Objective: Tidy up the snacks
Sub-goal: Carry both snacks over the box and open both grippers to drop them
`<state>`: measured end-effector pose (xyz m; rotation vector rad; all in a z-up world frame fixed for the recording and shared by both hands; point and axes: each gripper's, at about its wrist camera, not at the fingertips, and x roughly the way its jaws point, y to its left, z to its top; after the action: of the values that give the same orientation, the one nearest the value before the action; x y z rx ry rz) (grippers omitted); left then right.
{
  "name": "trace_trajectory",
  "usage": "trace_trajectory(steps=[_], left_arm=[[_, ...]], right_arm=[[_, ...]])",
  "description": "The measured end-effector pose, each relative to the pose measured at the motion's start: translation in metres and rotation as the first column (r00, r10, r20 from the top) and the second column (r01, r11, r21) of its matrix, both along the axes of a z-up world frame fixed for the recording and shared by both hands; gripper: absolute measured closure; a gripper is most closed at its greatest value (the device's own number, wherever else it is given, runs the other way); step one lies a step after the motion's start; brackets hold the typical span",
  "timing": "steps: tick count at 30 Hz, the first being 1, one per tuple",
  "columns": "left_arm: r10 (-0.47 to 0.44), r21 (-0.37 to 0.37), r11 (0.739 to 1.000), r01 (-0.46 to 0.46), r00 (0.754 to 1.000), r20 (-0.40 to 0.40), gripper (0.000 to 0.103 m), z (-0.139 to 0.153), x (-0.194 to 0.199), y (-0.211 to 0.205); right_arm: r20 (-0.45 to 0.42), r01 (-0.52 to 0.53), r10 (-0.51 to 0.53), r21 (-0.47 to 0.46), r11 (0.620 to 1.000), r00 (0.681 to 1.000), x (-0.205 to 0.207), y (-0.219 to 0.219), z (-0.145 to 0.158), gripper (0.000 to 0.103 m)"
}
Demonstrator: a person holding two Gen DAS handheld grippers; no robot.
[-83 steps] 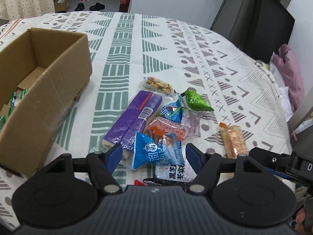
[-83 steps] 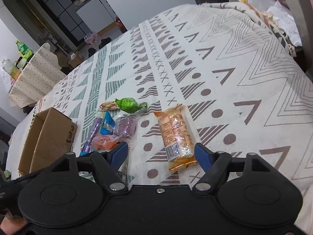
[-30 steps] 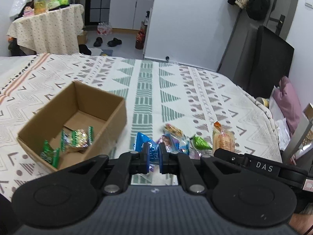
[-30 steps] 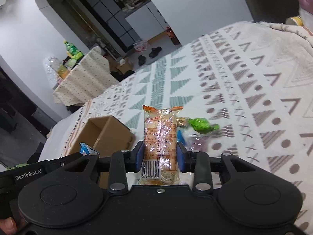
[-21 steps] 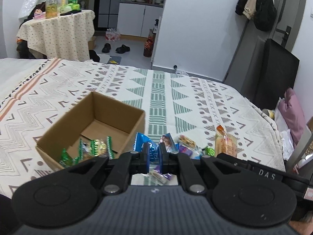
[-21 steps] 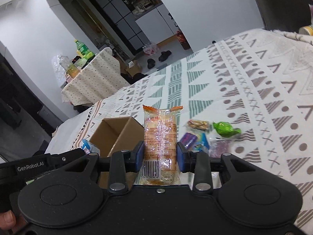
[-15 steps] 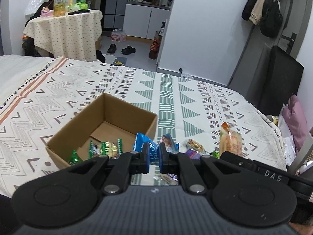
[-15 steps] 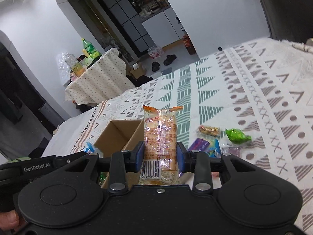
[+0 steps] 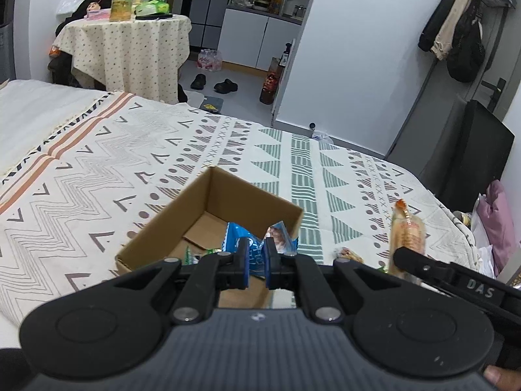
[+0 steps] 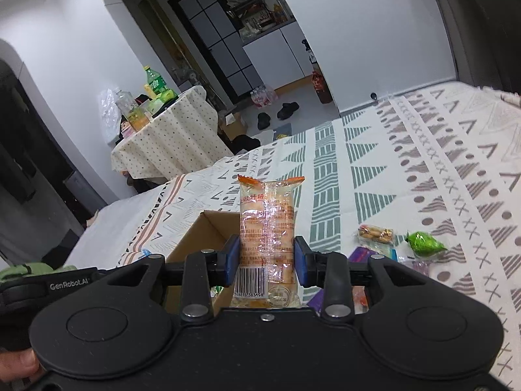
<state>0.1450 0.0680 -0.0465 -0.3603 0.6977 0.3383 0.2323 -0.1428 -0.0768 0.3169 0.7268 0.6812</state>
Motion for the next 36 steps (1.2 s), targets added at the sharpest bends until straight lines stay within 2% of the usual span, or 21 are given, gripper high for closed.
trace_trajectory(steps=[12, 24, 27, 30, 32, 36], left_arm=[[-0.003, -0.074, 0.997, 0.002, 1.000, -0.008, 0.096, -0.018, 0.006, 0.051], [0.019, -0.167, 0.986, -0.023, 0.999, -0.030, 0.095, -0.043, 0.017, 0.087], [0.033, -0.152, 0.988, -0.041, 0.998, -0.052, 0.090, -0.046, 0.017, 0.091], [0.035, -0.161, 0.986, -0.046, 0.997, -0.070, 0.074, -0.050, 0.015, 0.093], [0.034, -0.158, 0.986, -0.046, 0.997, -0.076, 0.057, -0.050, 0.011, 0.092], [0.030, -0.120, 0.992, -0.040, 0.996, -0.080, 0.040, -0.045, 0.006, 0.085]], right_arm=[[-0.004, 0.000, 0.000, -0.018, 1.000, 1.000, 0.002, 0.040, -0.002, 0.069], [-0.081, -0.031, 0.032, 0.008, 0.999, 0.996, 0.003, 0.090, -0.019, 0.069], [-0.092, -0.047, 0.048, 0.004, 0.999, 0.995, 0.002, 0.100, -0.021, 0.069], [-0.095, -0.053, 0.052, -0.009, 0.999, 0.994, 0.002, 0.105, -0.023, 0.069], [-0.109, -0.058, 0.057, -0.011, 0.998, 0.992, 0.001, 0.104, -0.024, 0.065], [-0.108, -0.046, 0.045, -0.003, 0.999, 0.993, -0.003, 0.095, -0.021, 0.056]])
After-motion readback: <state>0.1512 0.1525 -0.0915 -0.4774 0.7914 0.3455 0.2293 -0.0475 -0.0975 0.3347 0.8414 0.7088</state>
